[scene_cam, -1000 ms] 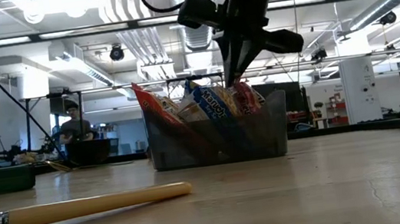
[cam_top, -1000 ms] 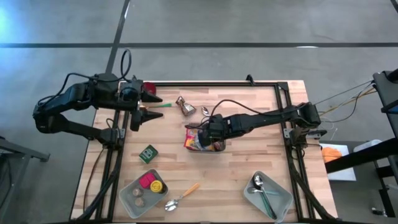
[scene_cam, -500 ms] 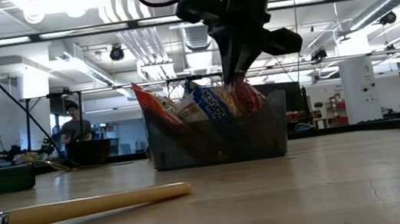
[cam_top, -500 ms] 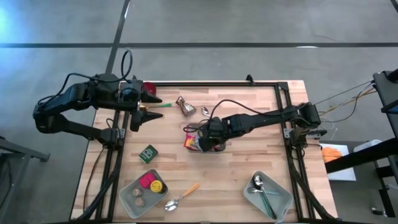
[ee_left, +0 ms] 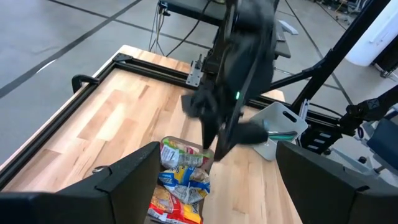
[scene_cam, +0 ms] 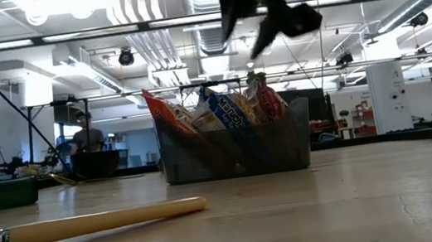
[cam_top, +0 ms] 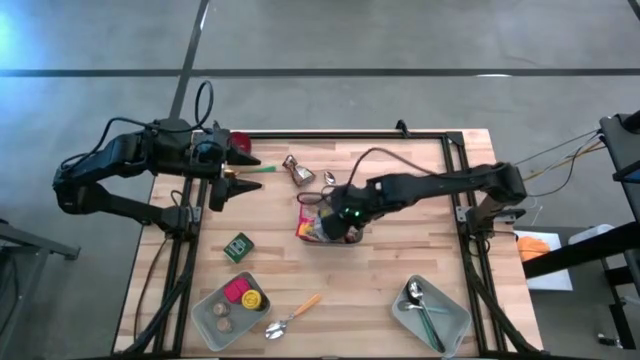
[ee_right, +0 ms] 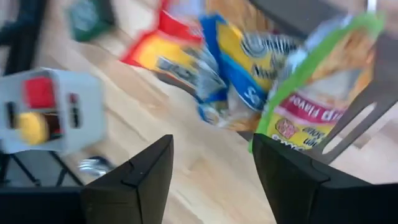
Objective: Pick & Place Food Item
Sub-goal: Put the orange spoon into the right grey bin
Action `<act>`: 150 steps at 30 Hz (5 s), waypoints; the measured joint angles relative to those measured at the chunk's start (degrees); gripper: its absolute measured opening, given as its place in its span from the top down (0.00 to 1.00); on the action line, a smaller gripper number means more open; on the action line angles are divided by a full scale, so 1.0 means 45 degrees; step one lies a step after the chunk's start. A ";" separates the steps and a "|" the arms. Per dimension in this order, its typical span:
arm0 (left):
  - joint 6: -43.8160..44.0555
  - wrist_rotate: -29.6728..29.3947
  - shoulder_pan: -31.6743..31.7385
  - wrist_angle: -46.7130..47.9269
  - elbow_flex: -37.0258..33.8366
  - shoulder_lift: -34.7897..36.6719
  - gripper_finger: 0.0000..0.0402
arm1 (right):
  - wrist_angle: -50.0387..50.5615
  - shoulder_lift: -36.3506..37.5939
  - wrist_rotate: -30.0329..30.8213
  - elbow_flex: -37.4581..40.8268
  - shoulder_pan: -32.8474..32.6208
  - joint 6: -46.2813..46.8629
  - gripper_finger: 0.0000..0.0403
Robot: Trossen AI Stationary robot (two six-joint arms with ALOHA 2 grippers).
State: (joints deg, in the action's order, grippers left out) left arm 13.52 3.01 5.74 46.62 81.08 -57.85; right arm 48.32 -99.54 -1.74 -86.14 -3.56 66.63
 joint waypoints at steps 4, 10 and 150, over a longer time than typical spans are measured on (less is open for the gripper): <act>0.0112 -0.0005 0.0005 -0.0007 0.0000 -0.0115 0.19 | 0.0732 0.0576 0.0631 -0.0880 0.0336 -0.0967 0.46; 0.0653 -0.0015 0.0010 0.0039 -0.0015 -0.0383 0.19 | 0.2288 0.0887 0.2065 -0.1800 0.0847 -0.1801 0.46; 0.4351 -0.0710 -0.0005 0.0228 -0.0034 -0.1086 0.19 | 0.2551 -0.7766 -0.0510 -0.5062 0.5593 -0.8968 0.94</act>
State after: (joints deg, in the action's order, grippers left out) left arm 33.10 -0.19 5.72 47.65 80.93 -62.74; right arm 59.80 -134.49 -4.04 -108.92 21.60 26.27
